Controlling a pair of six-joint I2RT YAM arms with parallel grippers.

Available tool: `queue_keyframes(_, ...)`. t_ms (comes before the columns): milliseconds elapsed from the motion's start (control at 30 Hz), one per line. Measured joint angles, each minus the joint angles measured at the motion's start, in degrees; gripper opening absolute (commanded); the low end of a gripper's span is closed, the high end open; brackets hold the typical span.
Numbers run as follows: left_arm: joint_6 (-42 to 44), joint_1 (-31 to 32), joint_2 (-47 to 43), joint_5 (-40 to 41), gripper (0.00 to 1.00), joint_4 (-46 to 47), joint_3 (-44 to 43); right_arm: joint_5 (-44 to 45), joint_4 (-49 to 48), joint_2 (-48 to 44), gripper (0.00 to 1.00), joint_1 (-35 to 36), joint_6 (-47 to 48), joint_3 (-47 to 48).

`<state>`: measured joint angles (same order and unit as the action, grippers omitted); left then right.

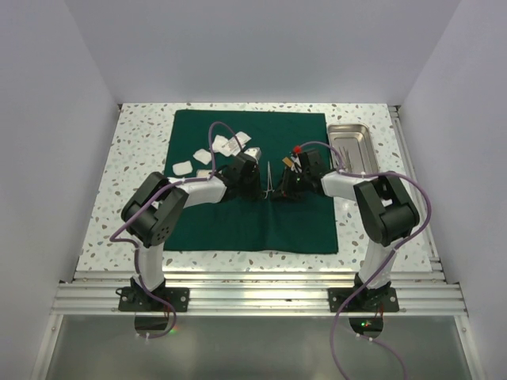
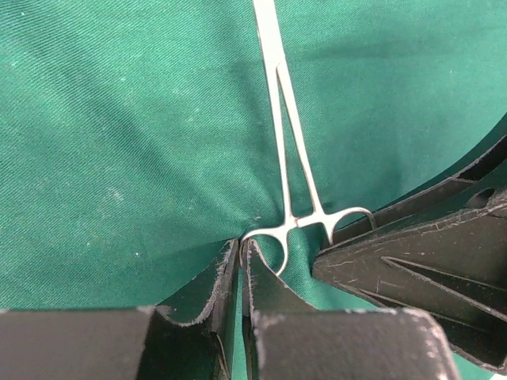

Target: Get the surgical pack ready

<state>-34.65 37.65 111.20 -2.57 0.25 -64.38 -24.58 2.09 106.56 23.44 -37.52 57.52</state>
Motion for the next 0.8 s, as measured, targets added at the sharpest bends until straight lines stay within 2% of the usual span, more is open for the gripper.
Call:
queue_keyframes(200,0.28,0.31,-0.44,1.77,0.14,-0.59,0.00,-0.31,1.31,0.04,0.00,-0.04,0.48,1.55)
queue_keyframes(300,1.33,0.70,-1.31,3.41,0.22,-2.43,0.02,-0.44,1.36,0.04,0.00,-0.04,0.46,2.21)
queue_keyframes(333,1.51,0.74,-1.60,3.80,0.28,-3.13,0.02,-0.44,1.38,0.04,0.00,-0.13,0.46,2.45)
queue_keyframes(433,2.62,0.61,-3.15,5.05,0.38,-5.84,0.39,-1.46,1.51,-0.04,0.00,-0.87,0.52,2.95)
queue_keyframes(633,3.89,-0.59,-7.04,7.13,0.41,-11.56,1.51,-1.51,2.47,-0.24,0.00,-2.82,0.68,3.63)
queue_keyframes(800,4.31,-0.98,-11.56,8.02,0.42,-12.85,2.40,-1.64,2.64,-0.50,0.00,-4.76,0.92,3.63)
